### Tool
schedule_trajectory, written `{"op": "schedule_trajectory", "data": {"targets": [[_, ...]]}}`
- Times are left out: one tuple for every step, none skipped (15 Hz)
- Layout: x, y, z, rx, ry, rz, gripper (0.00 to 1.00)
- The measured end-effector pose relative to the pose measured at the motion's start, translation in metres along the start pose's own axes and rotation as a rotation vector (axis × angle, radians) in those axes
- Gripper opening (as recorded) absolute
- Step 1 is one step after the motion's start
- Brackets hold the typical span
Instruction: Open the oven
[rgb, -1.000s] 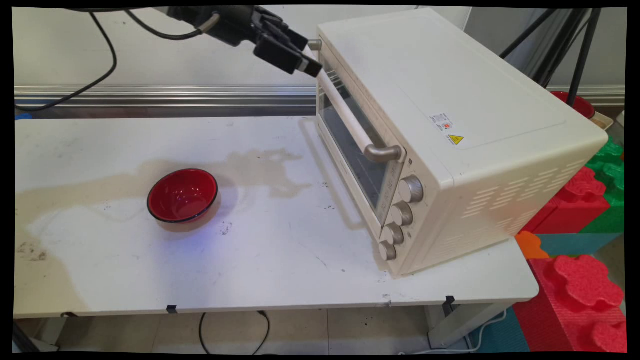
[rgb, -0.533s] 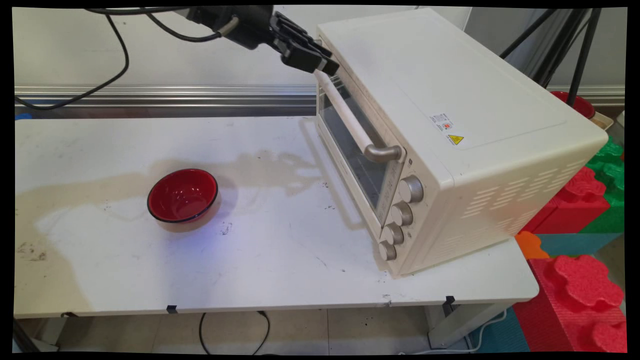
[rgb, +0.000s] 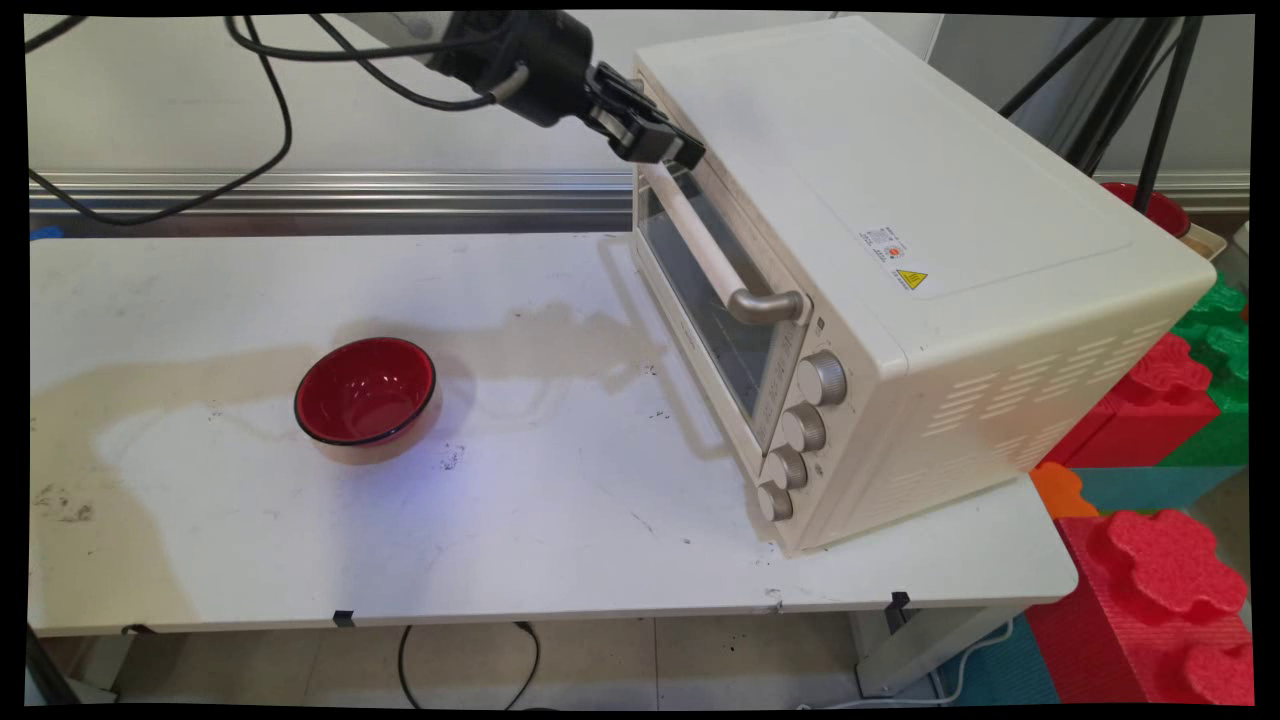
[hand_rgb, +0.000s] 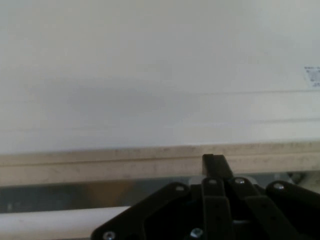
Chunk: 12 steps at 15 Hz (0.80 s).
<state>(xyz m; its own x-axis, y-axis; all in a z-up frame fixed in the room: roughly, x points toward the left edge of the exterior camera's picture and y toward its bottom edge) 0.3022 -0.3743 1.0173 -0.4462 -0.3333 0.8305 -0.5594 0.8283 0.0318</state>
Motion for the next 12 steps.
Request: {"op": "schedule_trajectory", "data": {"targets": [[0.000, 0.001, 0.005, 0.000, -0.003, -0.008, 0.00], [-0.001, 0.002, 0.010, 0.000, -0.007, -0.015, 0.00], [-0.001, 0.002, 0.012, 0.000, -0.009, -0.020, 0.00], [-0.003, 0.003, 0.016, 0.000, -0.014, -0.029, 0.00], [-0.004, 0.003, 0.019, 0.001, -0.017, -0.035, 0.00], [-0.005, 0.004, 0.021, 0.003, -0.021, -0.043, 0.00], [-0.007, 0.005, 0.025, 0.006, -0.026, -0.054, 0.00], [-0.009, 0.005, 0.027, 0.008, -0.031, -0.064, 0.00], [-0.011, 0.006, 0.029, 0.011, -0.035, -0.072, 0.00], [-0.013, 0.006, 0.030, 0.012, -0.037, -0.077, 0.00], [-0.015, 0.007, 0.032, 0.013, -0.041, -0.083, 0.00], [-0.016, 0.007, 0.033, 0.014, -0.044, -0.086, 0.00]]}}
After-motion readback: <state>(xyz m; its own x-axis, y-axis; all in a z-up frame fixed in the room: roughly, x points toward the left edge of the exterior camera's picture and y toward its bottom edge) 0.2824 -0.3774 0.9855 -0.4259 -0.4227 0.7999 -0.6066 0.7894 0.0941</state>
